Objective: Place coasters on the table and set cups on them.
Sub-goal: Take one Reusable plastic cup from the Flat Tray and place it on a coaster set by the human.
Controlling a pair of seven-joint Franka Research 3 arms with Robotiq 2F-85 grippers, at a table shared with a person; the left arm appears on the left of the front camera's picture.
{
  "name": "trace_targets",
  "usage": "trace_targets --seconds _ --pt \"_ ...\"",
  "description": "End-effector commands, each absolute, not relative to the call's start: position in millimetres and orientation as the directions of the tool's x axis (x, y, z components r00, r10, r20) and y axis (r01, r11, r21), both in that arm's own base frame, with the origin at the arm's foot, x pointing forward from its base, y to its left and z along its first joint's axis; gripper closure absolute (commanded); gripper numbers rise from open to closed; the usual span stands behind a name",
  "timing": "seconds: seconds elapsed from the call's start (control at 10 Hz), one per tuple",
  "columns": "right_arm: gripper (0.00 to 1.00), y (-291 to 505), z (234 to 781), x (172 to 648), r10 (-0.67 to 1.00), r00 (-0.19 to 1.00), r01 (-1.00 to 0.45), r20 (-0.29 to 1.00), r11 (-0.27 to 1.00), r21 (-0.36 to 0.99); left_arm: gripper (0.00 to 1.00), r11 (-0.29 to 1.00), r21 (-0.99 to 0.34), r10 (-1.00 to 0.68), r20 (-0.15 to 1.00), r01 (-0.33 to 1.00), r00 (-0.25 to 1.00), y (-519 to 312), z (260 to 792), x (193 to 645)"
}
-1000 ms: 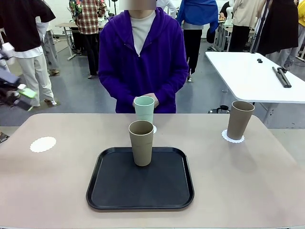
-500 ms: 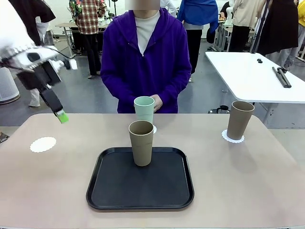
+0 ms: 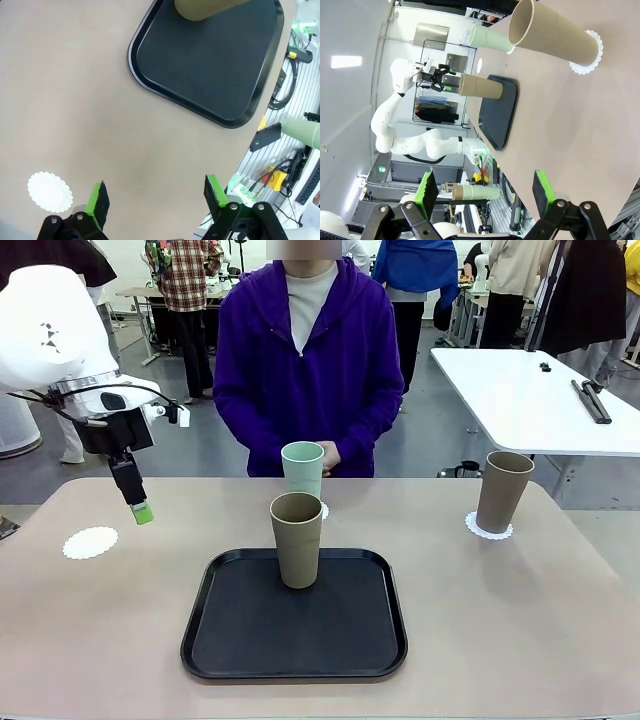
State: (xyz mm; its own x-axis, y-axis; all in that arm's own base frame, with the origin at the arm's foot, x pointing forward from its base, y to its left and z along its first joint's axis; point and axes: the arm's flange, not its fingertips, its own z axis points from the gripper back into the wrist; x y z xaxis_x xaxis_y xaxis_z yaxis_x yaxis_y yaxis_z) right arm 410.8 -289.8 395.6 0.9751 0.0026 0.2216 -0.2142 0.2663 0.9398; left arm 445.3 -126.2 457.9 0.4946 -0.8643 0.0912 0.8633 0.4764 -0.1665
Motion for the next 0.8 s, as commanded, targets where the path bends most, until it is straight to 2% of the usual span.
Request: trace_targets --seconds 0.0,0.3,0.4,0.5,0.7 --pt "0.00 -290 397 413 0.002 0.977 -0.208 0.215 0.268 0.941 0.00 0.475 -0.187 -0.862 0.098 0.860 0.498 -126 466 438" --pt "0.00 -290 397 413 0.002 0.977 -0.208 0.215 0.268 0.941 0.00 0.475 -0.170 -0.865 0.090 0.864 0.493 -126 462 442" --pt "0.00 -290 397 413 0.002 0.977 -0.208 0.215 0.268 0.941 0.00 0.245 -0.261 -0.882 0.339 0.934 0.327 -129 459 433" --pt "0.00 -290 397 413 0.002 0.977 -0.208 0.215 0.268 0.941 0.00 0.046 -0.247 -0.828 0.533 0.968 0.175 -134 444 422" --pt "0.00 -290 397 413 0.002 0.977 -0.208 0.215 0.268 0.941 0.00 -0.172 -0.142 -0.636 0.772 0.975 0.000 -134 426 422"
